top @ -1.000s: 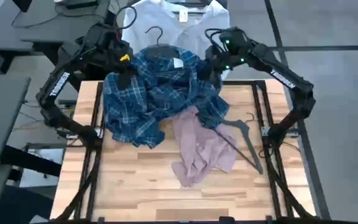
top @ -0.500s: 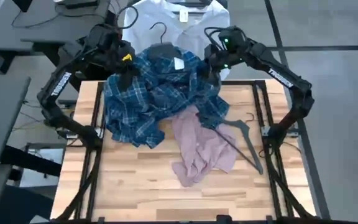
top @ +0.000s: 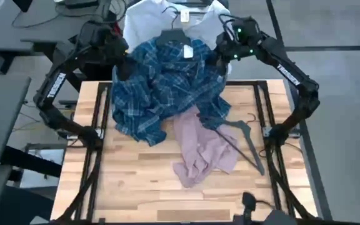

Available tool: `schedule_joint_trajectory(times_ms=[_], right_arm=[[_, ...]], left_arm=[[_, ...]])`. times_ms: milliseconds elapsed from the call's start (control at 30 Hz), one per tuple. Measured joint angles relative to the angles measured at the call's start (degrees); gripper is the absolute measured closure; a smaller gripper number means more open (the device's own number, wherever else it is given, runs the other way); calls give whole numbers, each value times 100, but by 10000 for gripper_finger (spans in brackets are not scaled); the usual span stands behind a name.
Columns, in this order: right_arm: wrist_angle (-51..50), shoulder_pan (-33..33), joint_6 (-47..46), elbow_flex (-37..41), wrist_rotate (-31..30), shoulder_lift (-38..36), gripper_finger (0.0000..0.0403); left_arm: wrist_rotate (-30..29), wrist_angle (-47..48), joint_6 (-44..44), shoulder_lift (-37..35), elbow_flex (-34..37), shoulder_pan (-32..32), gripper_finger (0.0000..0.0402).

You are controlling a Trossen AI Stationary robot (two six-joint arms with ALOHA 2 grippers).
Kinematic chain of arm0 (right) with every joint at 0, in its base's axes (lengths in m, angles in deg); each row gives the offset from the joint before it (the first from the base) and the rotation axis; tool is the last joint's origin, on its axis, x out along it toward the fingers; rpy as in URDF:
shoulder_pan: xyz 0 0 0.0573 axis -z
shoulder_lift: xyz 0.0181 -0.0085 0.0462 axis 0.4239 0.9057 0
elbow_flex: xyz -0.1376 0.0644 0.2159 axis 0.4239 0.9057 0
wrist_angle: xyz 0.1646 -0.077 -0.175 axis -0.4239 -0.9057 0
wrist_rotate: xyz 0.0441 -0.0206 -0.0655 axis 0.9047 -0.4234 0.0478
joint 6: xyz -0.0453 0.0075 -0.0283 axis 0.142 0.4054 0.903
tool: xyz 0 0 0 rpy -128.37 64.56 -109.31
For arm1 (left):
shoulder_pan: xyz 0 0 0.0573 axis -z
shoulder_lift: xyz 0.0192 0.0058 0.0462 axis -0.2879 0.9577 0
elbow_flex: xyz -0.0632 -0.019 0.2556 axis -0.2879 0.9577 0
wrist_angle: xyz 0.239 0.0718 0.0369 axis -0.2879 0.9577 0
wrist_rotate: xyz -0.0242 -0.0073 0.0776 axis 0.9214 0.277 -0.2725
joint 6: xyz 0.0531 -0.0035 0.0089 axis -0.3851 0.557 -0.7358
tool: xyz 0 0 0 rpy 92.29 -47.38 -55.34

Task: Hang clothes
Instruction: Hang the blue long sleeve on the hanger rack

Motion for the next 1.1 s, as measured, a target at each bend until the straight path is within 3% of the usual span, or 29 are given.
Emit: schedule_joint_trajectory(times_ms=[333,533,833,1100], right_arm=[[494,363,-279,-2,90,14,318],[376,219,-267,-2,-67,64,319],[-160,-15,84,0,-58,83,319],[-499,47,348,0,-149,81,319]], left_arm=[[98,-929,-256,33,-362,-212,298],[367,-823,-371,166,-362,-279,298],[2243,36,-292,485,-362,-365,278],[2632,629,-388,468,-436,-658,261]])
